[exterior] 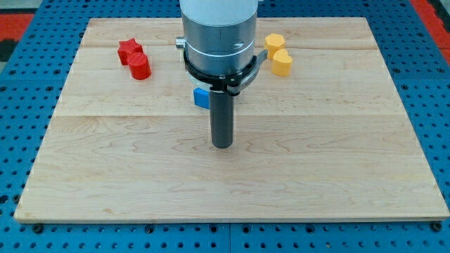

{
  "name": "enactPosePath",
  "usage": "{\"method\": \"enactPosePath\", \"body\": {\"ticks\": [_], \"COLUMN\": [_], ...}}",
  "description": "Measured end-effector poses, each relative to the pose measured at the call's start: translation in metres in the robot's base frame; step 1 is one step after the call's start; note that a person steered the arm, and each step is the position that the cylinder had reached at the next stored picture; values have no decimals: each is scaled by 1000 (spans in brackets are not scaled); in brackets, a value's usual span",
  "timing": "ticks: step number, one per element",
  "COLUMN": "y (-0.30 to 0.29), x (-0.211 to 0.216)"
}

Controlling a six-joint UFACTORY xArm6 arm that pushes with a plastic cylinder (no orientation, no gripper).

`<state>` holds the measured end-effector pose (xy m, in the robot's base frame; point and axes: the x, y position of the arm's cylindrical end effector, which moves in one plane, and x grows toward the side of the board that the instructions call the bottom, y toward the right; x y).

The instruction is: Point your arm towards the yellow heart

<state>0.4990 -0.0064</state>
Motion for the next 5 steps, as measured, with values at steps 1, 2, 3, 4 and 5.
{"method": "enactPosePath", "body": {"ticks": [1,2,3,4,5], "y": [1,13,66,107,111], "x": [0,-12,-66,-111,-142]}}
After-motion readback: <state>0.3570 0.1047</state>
